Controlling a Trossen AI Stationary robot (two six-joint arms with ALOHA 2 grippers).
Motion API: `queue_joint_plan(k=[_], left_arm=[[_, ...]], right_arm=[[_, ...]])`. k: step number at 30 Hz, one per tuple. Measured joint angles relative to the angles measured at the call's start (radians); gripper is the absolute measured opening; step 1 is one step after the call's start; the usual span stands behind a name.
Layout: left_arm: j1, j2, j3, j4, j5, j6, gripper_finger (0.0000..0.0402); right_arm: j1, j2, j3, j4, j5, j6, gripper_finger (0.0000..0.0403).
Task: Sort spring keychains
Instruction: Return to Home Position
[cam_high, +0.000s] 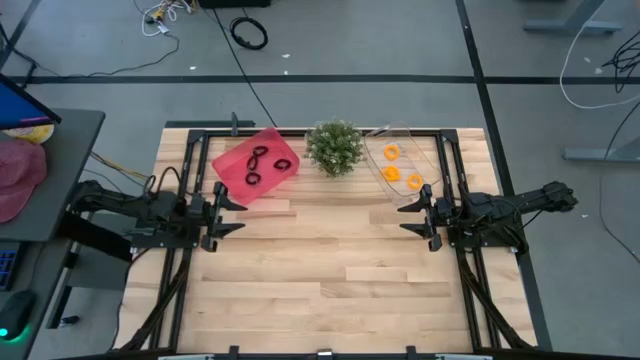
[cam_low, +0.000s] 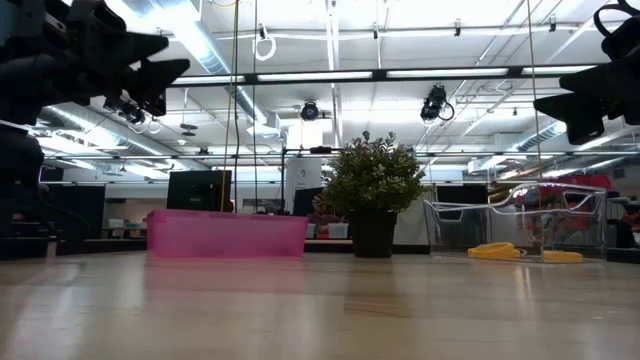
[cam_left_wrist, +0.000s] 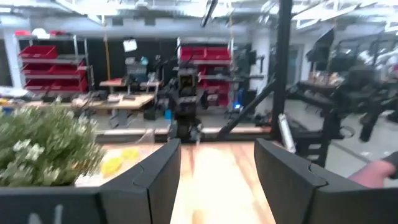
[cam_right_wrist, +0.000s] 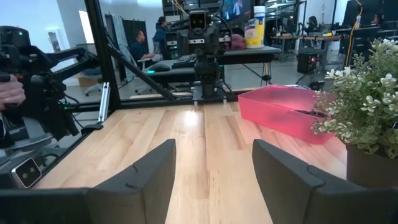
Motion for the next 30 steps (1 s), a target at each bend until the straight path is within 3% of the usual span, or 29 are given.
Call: queue_joint_plan(k=[10,20,26,30], left_arm=[[-0.049,-0.172,0.0,-0.131,-0.019,0.033,0.0209],[-0.049,-0.165,-0.04,-0.068,-0.006,0.027,0.0209],[-0.051,-0.165,-0.04,-0.149,0.048,0.053,0.0209],[-0.051,-0.165,-0.04,-0.245,0.007,0.045,0.0209]], right_arm=[[0.0,0.0,0.0,0.0,0.0,0.0,0.0215],[0.0,0.0,0.0,0.0,0.0,0.0,0.0215],[0.0,0.0,0.0,0.0,0.0,0.0,0.0215],[0.0,0.0,0.0,0.0,0.0,0.0,0.0215]])
